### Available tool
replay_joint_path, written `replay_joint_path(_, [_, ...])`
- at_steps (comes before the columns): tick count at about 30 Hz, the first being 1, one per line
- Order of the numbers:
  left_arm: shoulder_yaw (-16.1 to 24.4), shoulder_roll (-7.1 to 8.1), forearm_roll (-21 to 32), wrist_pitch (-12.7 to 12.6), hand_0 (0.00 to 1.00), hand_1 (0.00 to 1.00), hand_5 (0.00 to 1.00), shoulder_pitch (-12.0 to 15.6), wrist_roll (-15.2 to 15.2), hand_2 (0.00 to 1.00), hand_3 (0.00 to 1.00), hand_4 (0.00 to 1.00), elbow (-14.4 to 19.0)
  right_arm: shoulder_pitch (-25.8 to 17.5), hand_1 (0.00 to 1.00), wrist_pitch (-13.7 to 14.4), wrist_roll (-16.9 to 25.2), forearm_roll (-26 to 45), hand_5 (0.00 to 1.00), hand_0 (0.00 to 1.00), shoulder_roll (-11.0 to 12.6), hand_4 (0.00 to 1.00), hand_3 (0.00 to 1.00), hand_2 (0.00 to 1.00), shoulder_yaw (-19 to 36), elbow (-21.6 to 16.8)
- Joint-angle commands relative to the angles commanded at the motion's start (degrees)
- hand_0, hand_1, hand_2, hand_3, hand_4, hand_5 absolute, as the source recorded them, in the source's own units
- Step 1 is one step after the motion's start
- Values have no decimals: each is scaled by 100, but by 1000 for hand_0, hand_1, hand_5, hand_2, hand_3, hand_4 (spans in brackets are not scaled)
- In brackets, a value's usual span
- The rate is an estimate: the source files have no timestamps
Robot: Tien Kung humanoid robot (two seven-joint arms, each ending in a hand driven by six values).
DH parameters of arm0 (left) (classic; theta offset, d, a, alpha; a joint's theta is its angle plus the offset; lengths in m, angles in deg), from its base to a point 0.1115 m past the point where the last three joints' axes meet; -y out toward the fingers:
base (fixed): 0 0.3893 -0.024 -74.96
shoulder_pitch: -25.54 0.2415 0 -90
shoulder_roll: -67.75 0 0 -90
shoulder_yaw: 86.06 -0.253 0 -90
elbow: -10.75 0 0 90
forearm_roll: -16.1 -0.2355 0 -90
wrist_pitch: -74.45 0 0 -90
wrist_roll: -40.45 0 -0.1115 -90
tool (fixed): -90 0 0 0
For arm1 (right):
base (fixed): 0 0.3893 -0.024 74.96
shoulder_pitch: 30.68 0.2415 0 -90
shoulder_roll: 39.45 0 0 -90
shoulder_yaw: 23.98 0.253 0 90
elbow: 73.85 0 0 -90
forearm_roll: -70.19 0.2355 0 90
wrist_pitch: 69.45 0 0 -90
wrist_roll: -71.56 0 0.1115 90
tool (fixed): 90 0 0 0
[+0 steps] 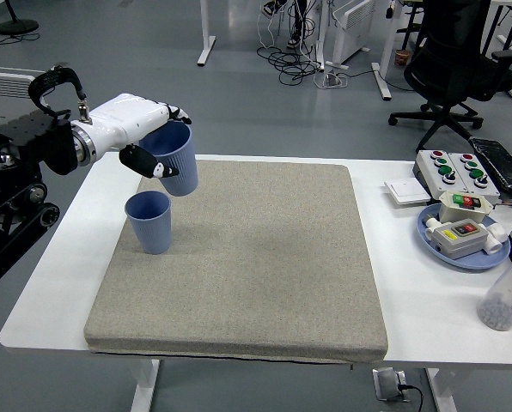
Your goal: Push cup pick cup insert cup
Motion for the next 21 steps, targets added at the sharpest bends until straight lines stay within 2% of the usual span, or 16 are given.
replay_joint_path(6, [-66,71,68,81,410,551,156,24,18,573,779,652,-111,-6,670,0,-15,-37,394,731,-1,177,604,710,27,0])
replay_joint_path(12, [-132,5,-101,77,411,555,162,92,12,573,780,645,-379,-11,670,3,-25,-75,395,731,-8,178,604,710,55,1])
replay_joint_path(21, [-54,-21,-130,90,411,555,163,180,7,573,780,643,-522,-24,671,15,-19,-64,395,731,-18,178,604,710,60,0])
